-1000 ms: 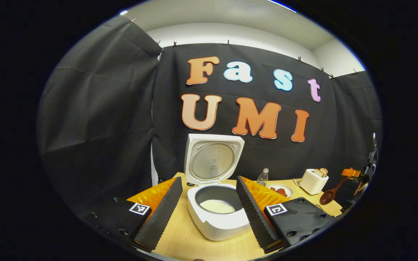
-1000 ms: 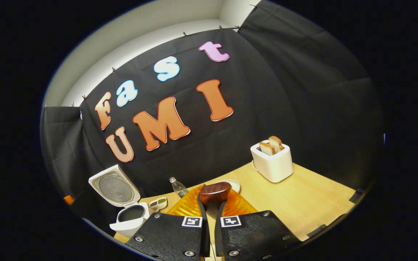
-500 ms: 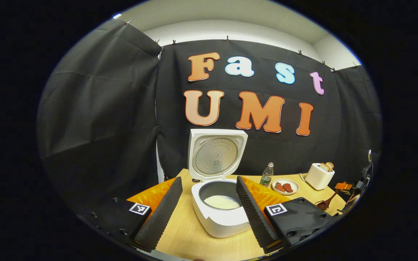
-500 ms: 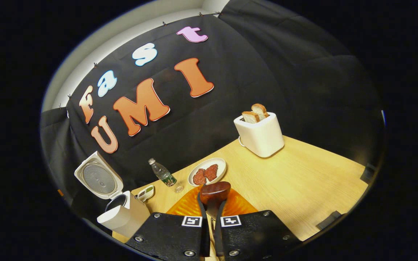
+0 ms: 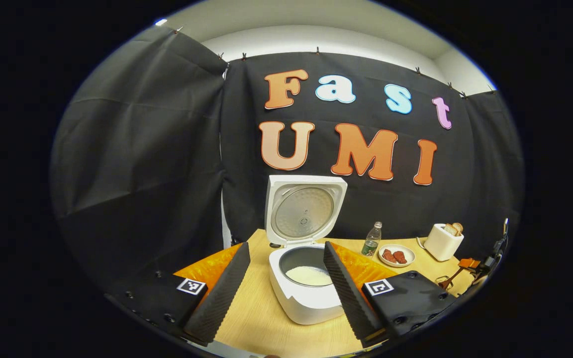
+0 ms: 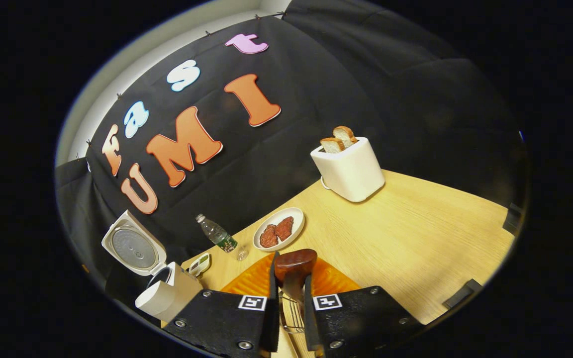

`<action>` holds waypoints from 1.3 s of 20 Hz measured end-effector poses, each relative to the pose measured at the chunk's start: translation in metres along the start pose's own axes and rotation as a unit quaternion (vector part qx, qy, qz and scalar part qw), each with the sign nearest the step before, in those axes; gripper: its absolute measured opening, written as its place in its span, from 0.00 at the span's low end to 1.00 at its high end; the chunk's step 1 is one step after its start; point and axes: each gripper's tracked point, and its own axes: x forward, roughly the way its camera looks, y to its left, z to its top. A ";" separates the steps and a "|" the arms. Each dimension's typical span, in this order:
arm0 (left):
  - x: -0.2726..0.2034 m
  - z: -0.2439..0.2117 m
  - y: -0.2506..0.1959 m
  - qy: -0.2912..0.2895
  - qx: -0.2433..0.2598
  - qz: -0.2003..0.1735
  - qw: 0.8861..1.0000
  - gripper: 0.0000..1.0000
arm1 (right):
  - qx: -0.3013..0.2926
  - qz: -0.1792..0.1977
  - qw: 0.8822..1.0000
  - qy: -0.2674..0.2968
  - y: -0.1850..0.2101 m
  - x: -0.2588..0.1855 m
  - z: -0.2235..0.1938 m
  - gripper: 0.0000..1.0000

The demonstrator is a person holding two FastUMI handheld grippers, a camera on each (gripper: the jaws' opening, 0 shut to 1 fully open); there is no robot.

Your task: Close the left gripper, press the button to open the rice cooker; take a wooden spoon from the chopstick holder with the right hand, scoop a spoonful of rice and pour it into the rice cooker, then put the wooden spoon back into the chopstick holder.

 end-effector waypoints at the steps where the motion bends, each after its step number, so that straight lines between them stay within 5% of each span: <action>1: 0.002 -0.001 -0.003 0.001 0.000 -0.003 1.000 1.00 | -0.005 -0.015 1.000 0.001 -0.008 -0.001 -0.001 0.22; 3: 0.009 0.002 -0.010 0.001 0.001 -0.008 1.000 1.00 | -0.024 -0.043 0.999 0.002 -0.023 -0.005 0.000 0.22; 4: 0.011 0.006 -0.013 -0.001 0.002 -0.010 1.000 1.00 | -0.031 -0.051 0.998 0.003 -0.027 -0.009 0.002 0.53; 6: 0.020 0.016 -0.023 -0.007 0.001 -0.020 1.000 1.00 | -0.048 -0.065 0.997 -0.002 -0.034 -0.019 0.010 0.83; 8: 0.033 0.029 -0.029 -0.014 0.006 -0.022 1.000 1.00 | -0.064 -0.071 0.995 -0.006 -0.036 -0.030 0.018 0.95; 20: 0.166 0.148 -0.067 -0.064 0.034 -0.028 0.997 0.98 | -0.085 -0.082 0.993 -0.028 -0.042 -0.078 0.044 0.95; 26: 0.249 0.148 -0.063 -0.025 0.045 -0.002 0.999 0.97 | -0.079 -0.106 0.990 -0.043 -0.059 -0.087 0.064 0.95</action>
